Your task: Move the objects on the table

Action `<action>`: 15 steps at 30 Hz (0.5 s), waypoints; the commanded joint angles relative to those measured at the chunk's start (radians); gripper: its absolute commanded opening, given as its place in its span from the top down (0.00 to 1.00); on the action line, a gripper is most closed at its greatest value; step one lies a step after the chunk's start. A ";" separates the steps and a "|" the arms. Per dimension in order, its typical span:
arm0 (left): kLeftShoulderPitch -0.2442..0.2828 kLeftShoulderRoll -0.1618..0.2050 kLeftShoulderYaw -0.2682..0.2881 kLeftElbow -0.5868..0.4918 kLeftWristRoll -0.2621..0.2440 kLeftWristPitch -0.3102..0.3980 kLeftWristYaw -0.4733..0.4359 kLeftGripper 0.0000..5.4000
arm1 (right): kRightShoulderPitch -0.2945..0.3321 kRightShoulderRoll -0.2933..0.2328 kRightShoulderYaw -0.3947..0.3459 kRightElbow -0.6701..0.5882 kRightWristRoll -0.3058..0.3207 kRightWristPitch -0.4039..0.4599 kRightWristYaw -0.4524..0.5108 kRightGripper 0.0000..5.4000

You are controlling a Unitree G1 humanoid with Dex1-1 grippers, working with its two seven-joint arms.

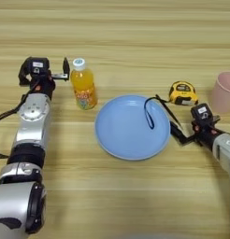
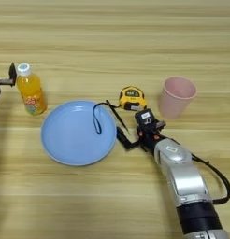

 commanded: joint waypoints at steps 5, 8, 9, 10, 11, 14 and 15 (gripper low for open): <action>0.008 -0.003 -0.001 -0.014 0.005 0.019 0.006 0.00 | 0.004 -0.005 0.009 0.069 -0.014 0.045 -0.007 0.00; 0.009 -0.004 -0.001 -0.015 0.005 0.019 0.007 0.00 | 0.001 -0.007 0.012 0.088 -0.019 0.044 -0.010 0.00; 0.010 -0.004 -0.001 -0.016 0.005 0.019 0.007 0.00 | 0.000 -0.008 0.015 0.094 -0.022 0.043 -0.010 0.00; 0.010 -0.004 -0.001 -0.016 0.005 0.020 0.007 0.00 | -0.001 -0.009 0.018 0.100 -0.025 0.042 -0.010 0.00; 0.010 -0.005 -0.001 -0.017 0.005 0.020 0.007 0.00 | -0.003 -0.010 0.020 0.107 -0.028 0.041 -0.012 0.00; 0.010 -0.005 -0.001 -0.018 0.005 0.021 0.007 0.00 | -0.007 -0.015 0.025 0.127 -0.034 0.035 -0.013 0.07; 0.009 -0.006 -0.001 -0.019 0.005 0.021 0.007 0.00 | -0.008 -0.017 0.028 0.132 -0.037 0.032 -0.014 0.09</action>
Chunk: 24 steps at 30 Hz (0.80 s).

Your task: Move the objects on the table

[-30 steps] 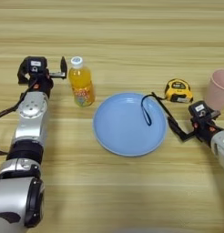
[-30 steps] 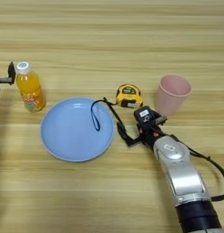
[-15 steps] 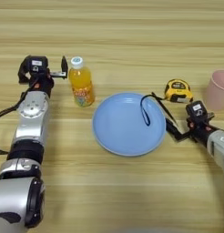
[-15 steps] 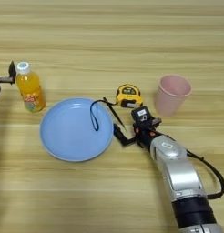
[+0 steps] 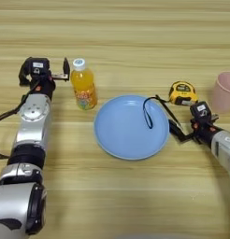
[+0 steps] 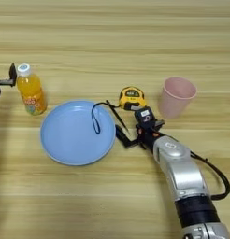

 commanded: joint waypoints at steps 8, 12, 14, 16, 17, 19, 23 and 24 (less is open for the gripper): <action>0.001 -0.006 -0.002 -0.012 0.003 0.023 0.008 0.00 | 0.031 -0.016 0.049 0.135 -0.046 0.018 -0.011 0.27; 0.000 -0.006 -0.002 -0.012 0.003 0.025 0.009 0.00 | 0.026 -0.016 0.056 0.157 -0.042 0.020 -0.005 0.35; 0.000 -0.006 -0.002 -0.012 0.002 0.025 0.009 0.00 | 0.024 -0.017 0.058 0.160 -0.042 0.021 -0.005 0.39; 0.000 -0.006 -0.002 -0.013 0.002 0.026 0.009 0.00 | 0.025 -0.017 0.063 0.160 -0.044 0.022 -0.006 0.43; 0.000 -0.006 -0.002 -0.013 0.002 0.026 0.010 0.00 | 0.025 -0.018 0.066 0.160 -0.046 0.023 -0.006 0.47; -0.001 -0.006 -0.001 -0.012 0.002 0.026 0.010 0.00 | 0.026 -0.020 0.077 0.158 -0.051 0.027 -0.005 0.51; -0.002 -0.007 -0.002 -0.011 0.003 0.026 0.011 0.00 | 0.031 -0.027 0.098 0.149 -0.062 0.035 -0.003 0.58; -0.002 -0.007 -0.003 -0.011 0.003 0.026 0.011 0.00 | 0.034 -0.029 0.107 0.147 -0.067 0.036 -0.003 0.60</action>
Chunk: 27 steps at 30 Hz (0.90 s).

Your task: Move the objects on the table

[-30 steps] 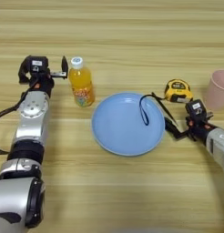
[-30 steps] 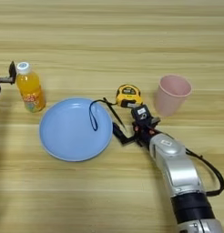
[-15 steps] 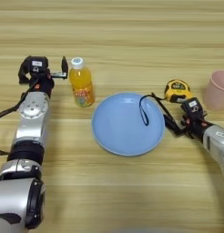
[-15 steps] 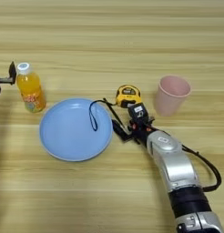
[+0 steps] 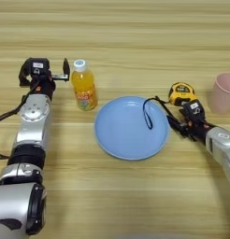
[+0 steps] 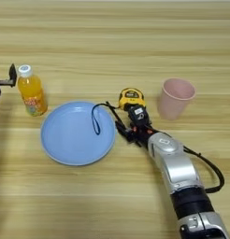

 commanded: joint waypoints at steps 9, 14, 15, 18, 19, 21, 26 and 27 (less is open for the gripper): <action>-0.004 -0.005 -0.003 -0.006 0.004 0.017 0.005 0.00 | 0.092 -0.032 0.095 0.059 -0.089 0.086 0.003 0.75; -0.004 -0.006 -0.003 -0.005 0.004 0.016 0.006 0.00 | 0.096 -0.027 0.089 0.056 -0.073 0.105 0.010 0.83; -0.003 -0.006 -0.003 -0.007 0.004 0.017 0.006 0.00 | 0.097 -0.027 0.088 0.055 -0.071 0.107 0.010 0.86; -0.001 -0.007 -0.003 -0.011 0.004 0.018 0.006 0.00 | 0.099 -0.027 0.085 0.054 -0.072 0.106 0.013 0.92; -0.001 -0.007 -0.003 -0.012 0.004 0.018 0.007 0.00 | 0.100 -0.026 0.084 0.055 -0.073 0.104 0.013 0.94; 0.000 -0.007 -0.004 -0.013 0.004 0.018 0.007 0.00 | 0.100 -0.026 0.084 0.056 -0.074 0.102 0.013 0.94; 0.001 -0.008 -0.004 -0.016 0.004 0.019 0.007 0.00 | 0.102 -0.024 0.083 0.056 -0.073 0.100 0.012 0.94; 0.001 -0.008 -0.004 -0.017 0.004 0.019 0.007 0.00 | 0.102 -0.024 0.082 0.057 -0.073 0.099 0.011 0.94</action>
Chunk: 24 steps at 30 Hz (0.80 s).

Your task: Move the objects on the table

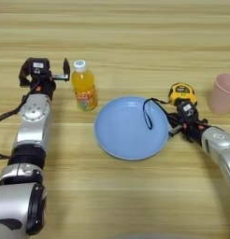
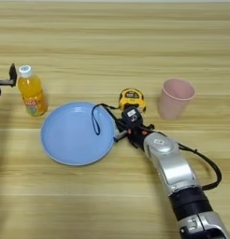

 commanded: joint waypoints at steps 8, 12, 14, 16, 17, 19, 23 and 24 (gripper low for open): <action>0.002 -0.006 -0.003 -0.017 0.005 0.020 0.007 0.00 | 0.120 -0.025 0.011 0.015 -0.027 0.114 -0.010 0.94; 0.003 -0.008 -0.005 -0.020 0.006 0.022 0.009 0.00 | 0.160 -0.043 0.012 -0.070 -0.028 0.143 -0.004 0.94; 0.003 -0.009 -0.006 -0.023 0.006 0.023 0.011 0.00 | 0.179 -0.054 0.010 -0.112 -0.026 0.161 0.001 0.94; 0.004 -0.011 -0.007 -0.025 0.007 0.025 0.013 0.00 | 0.196 -0.066 0.007 -0.152 -0.022 0.179 0.005 0.94; 0.004 -0.011 -0.007 -0.027 0.007 0.026 0.013 0.00 | 0.205 -0.072 0.005 -0.171 -0.020 0.188 0.007 0.94; 0.005 -0.013 -0.007 -0.029 0.007 0.028 0.015 0.00 | 0.226 -0.084 0.000 -0.210 -0.015 0.205 0.012 0.94; 0.005 -0.014 -0.008 -0.032 0.008 0.030 0.016 0.00 | 0.260 -0.104 -0.007 -0.280 -0.002 0.242 0.021 0.94; 0.006 -0.014 -0.008 -0.033 0.009 0.030 0.016 0.00 | 0.266 -0.107 -0.009 -0.298 0.002 0.251 0.023 0.94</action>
